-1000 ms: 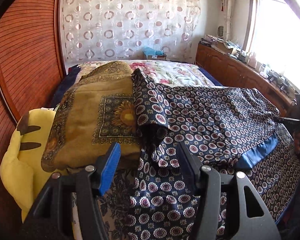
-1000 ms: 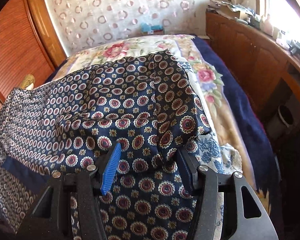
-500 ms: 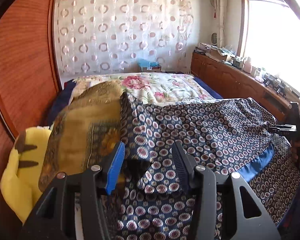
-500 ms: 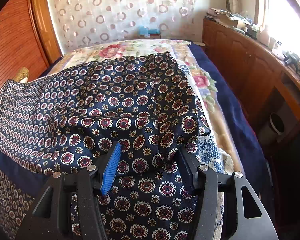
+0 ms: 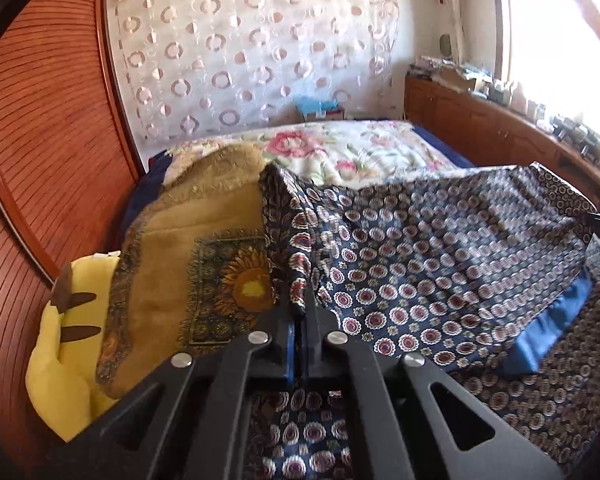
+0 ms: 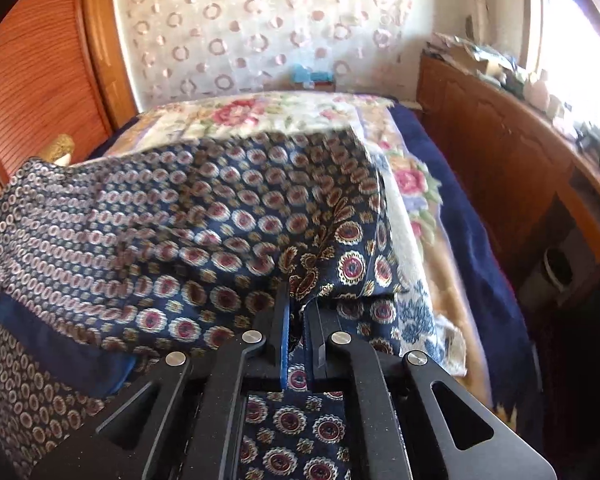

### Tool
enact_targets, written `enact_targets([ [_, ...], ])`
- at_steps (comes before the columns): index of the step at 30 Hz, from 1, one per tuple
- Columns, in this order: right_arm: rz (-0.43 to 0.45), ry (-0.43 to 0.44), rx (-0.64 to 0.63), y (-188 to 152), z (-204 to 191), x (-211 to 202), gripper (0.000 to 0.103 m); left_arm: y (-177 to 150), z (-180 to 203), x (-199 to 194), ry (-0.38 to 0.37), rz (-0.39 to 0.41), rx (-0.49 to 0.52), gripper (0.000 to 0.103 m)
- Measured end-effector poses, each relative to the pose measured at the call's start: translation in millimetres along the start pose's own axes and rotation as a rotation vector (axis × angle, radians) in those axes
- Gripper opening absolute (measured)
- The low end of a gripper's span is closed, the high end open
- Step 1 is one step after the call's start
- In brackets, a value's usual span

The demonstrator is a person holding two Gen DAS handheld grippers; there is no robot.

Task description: Fold small clothes

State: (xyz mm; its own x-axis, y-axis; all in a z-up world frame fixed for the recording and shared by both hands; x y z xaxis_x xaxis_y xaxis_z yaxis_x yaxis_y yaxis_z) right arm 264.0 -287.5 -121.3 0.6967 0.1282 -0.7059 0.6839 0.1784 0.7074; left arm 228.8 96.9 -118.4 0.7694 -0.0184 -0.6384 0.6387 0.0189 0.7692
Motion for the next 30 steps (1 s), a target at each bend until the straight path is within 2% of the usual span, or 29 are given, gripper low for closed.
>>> enact_targets([
  [4, 0.087, 0.020, -0.012, 11.6, -4.1, -35.7, 0.001, 4.9, 0.4, -29.0, -0.041, 0.042, -0.021, 0.000],
  [8, 0.125, 0.038, -0.028, 8.8, -5.4, -66.9, 0.001, -2.3, -3.1, -47.5, -0.084, 0.039, -0.056, 0.000],
  [20, 0.083, 0.065, -0.069, -52.3, -13.1, -136.8, 0.001, -67.1, -16.1, -84.3, -0.088, -0.003, -0.095, 0.000],
  [26, 0.026, 0.057, -0.065, -89.1, -20.4, -141.6, 0.001, -90.8, -22.6, -81.4, -0.089, -0.043, -0.133, 0.000],
  [30, -0.010, 0.036, -0.054, -93.5, -14.9, -125.7, 0.002, -102.8, -27.4, -74.4, -0.096, -0.071, -0.163, 0.000],
])
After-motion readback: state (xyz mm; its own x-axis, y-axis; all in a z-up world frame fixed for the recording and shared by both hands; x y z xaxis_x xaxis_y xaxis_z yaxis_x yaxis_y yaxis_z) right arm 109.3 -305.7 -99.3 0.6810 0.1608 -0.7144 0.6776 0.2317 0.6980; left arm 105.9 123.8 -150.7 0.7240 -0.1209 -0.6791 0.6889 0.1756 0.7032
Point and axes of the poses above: each gripper's, at about its wrist camera, not at the fingertips, and x roughly the way its jaws point, z to its right, y to its top, the point moved 9 cm from there along x, roughly the way its jaws point, and after that the axes turned 5 degrees about -x, right-handed, at the moved point
